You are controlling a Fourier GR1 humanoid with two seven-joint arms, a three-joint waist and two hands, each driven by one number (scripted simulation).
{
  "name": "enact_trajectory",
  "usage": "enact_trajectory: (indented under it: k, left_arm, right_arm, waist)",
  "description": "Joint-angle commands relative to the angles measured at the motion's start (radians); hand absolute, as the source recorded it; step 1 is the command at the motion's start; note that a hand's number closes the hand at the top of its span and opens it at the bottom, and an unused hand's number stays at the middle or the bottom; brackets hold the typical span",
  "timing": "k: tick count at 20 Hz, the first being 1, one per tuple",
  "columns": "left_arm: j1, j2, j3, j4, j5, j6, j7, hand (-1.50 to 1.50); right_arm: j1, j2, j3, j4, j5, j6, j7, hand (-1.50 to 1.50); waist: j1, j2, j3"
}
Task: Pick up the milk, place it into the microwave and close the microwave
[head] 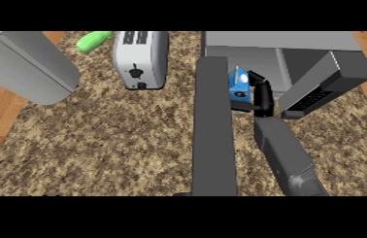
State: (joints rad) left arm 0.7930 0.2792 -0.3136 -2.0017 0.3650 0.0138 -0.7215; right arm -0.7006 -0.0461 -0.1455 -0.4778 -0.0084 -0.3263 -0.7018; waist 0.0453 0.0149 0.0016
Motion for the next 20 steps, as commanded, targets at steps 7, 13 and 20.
enact_trajectory:
  k: [7,13,20]
  left_arm:
    - [0.030,0.033,0.016,0.001,0.008,-0.047,-0.032,-1.50]
    - [-0.006,0.008,-0.022,0.016,-0.020,-0.031,-0.017,-1.50]
    - [-0.023,0.015,-0.015,0.046,-0.004,-0.055,-0.019,-1.50]
  right_arm:
    - [-0.146,-0.105,-0.041,0.250,0.052,-0.089,-0.048,1.50]
    - [-0.172,-0.139,-0.022,0.297,0.095,-0.149,-0.095,1.50]
    - [-0.228,-0.142,-0.022,0.315,0.119,-0.260,-0.125,1.50]
  waist:
    - [0.046,0.017,0.002]
    - [0.064,0.031,0.004]
    - [0.082,0.038,0.004]
